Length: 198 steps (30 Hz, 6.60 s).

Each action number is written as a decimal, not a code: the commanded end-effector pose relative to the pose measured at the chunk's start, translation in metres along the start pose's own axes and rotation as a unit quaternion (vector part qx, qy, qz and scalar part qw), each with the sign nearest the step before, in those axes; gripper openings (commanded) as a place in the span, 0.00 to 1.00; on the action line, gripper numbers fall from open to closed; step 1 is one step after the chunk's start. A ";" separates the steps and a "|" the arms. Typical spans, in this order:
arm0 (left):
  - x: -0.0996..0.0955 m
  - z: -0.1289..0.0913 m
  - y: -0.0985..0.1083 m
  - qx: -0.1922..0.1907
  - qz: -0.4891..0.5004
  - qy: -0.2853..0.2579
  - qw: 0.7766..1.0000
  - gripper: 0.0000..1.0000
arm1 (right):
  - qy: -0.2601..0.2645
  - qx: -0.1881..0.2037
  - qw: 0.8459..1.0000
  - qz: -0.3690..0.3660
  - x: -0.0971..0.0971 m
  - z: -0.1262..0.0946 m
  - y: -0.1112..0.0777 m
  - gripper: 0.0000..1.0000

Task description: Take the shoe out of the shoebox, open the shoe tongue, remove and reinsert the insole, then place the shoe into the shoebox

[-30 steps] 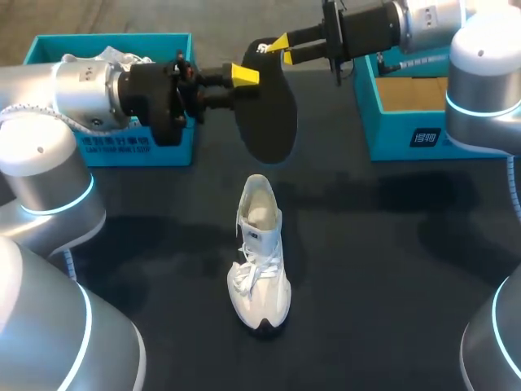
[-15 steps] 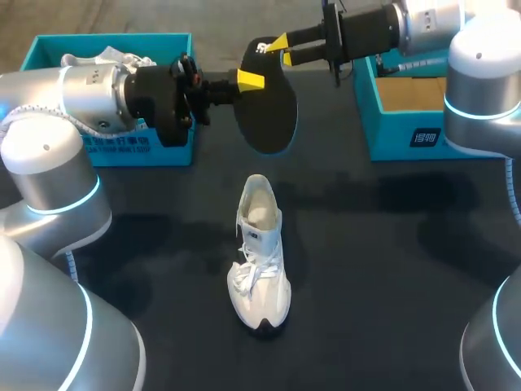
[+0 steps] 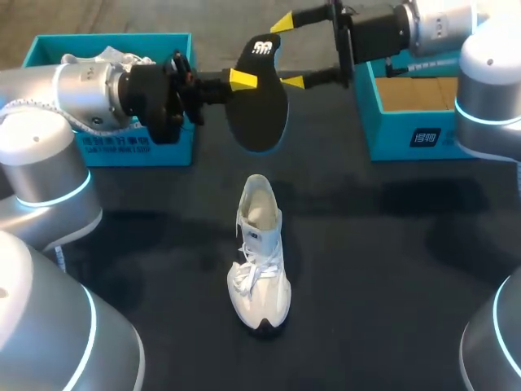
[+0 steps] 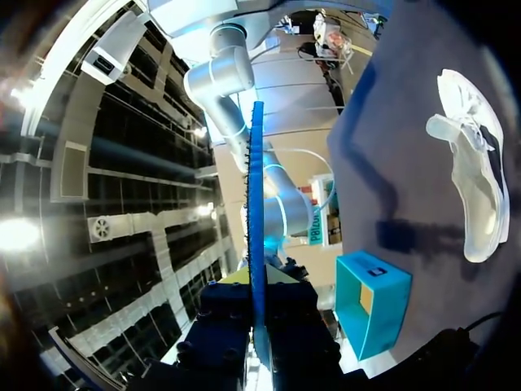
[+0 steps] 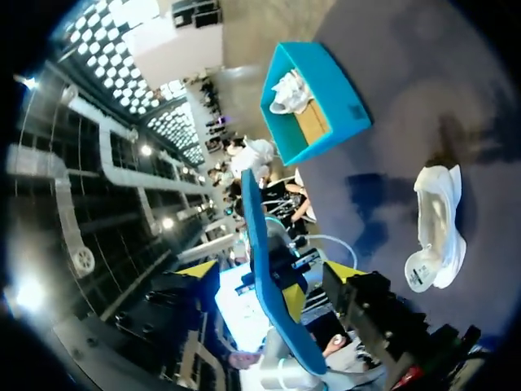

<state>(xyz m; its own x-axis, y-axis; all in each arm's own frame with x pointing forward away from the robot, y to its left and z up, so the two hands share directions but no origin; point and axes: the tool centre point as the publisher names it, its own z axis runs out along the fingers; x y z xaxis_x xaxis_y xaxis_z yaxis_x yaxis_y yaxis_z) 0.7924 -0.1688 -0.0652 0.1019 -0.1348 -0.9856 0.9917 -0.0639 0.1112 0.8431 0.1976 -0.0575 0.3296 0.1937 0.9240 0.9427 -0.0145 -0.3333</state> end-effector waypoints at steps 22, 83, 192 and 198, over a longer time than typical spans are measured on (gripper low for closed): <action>-0.015 -0.010 0.010 0.028 -0.012 0.010 0.999 0.00 | 0.032 -0.041 0.987 -0.155 0.004 -0.053 -0.033 1.00; -0.026 -0.008 -0.004 0.029 -0.717 -0.003 0.697 0.00 | 0.036 -0.034 0.986 -0.161 -0.004 -0.065 -0.036 1.00; 0.011 -0.008 0.008 -0.002 -1.000 0.002 -0.028 0.00 | -0.472 -0.180 0.838 -0.207 0.066 -0.003 -0.103 1.00; 0.011 -0.008 0.008 -0.002 -1.000 0.002 -0.028 0.00 | -0.541 -0.214 0.794 -0.174 0.068 0.007 -0.102 1.00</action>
<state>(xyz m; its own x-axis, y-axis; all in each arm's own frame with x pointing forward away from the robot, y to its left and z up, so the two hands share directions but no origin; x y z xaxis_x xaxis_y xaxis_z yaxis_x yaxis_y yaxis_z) 0.8023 -0.1627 -0.0760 -0.0468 0.1294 0.9905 -0.9957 0.0739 -0.0567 0.7676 0.2086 0.0364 -0.0592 0.8599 0.5070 0.9757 -0.0576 0.2116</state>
